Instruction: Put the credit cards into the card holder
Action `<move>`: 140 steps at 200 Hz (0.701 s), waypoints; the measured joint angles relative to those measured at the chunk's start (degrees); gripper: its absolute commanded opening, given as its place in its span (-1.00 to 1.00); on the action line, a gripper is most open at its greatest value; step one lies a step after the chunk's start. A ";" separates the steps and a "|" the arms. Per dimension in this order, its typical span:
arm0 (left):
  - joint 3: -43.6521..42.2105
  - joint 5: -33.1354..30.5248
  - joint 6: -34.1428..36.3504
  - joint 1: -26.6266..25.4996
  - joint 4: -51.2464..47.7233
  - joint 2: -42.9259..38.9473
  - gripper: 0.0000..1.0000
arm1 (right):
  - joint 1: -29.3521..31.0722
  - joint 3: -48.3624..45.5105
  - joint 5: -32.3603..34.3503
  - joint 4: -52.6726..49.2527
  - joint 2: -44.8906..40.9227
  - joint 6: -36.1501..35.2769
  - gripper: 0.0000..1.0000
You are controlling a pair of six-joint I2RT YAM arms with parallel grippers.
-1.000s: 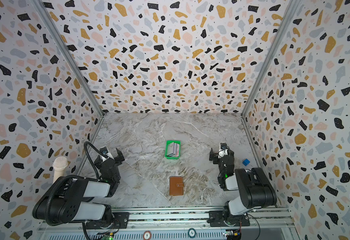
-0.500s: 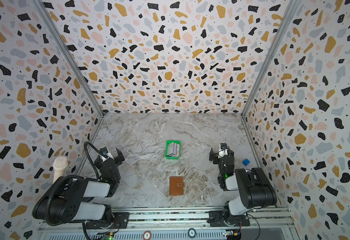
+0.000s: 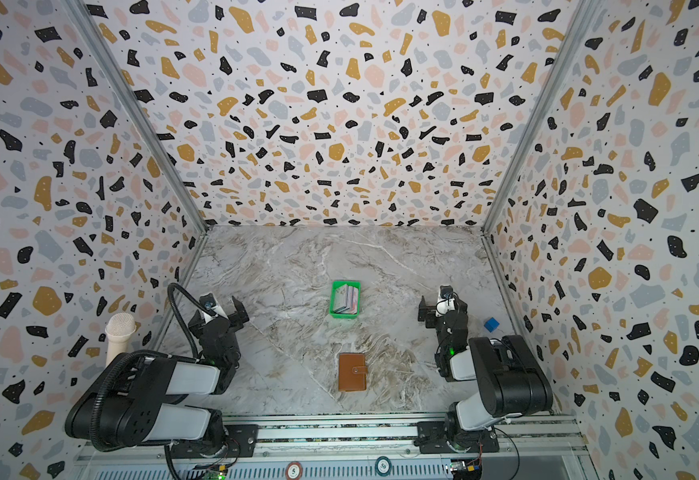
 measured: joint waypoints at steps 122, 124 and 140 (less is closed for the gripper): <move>6.88 3.19 -7.15 -0.07 -20.92 -23.10 1.00 | 8.33 16.26 23.96 -28.57 -11.50 10.60 0.98; 6.88 3.39 -7.52 -0.07 -20.90 -23.37 1.00 | 8.20 16.98 24.04 -30.08 -11.41 12.04 0.99; 7.21 5.05 -11.26 -0.07 -21.09 -25.33 1.00 | 5.31 22.73 22.18 -40.09 -10.56 22.51 0.99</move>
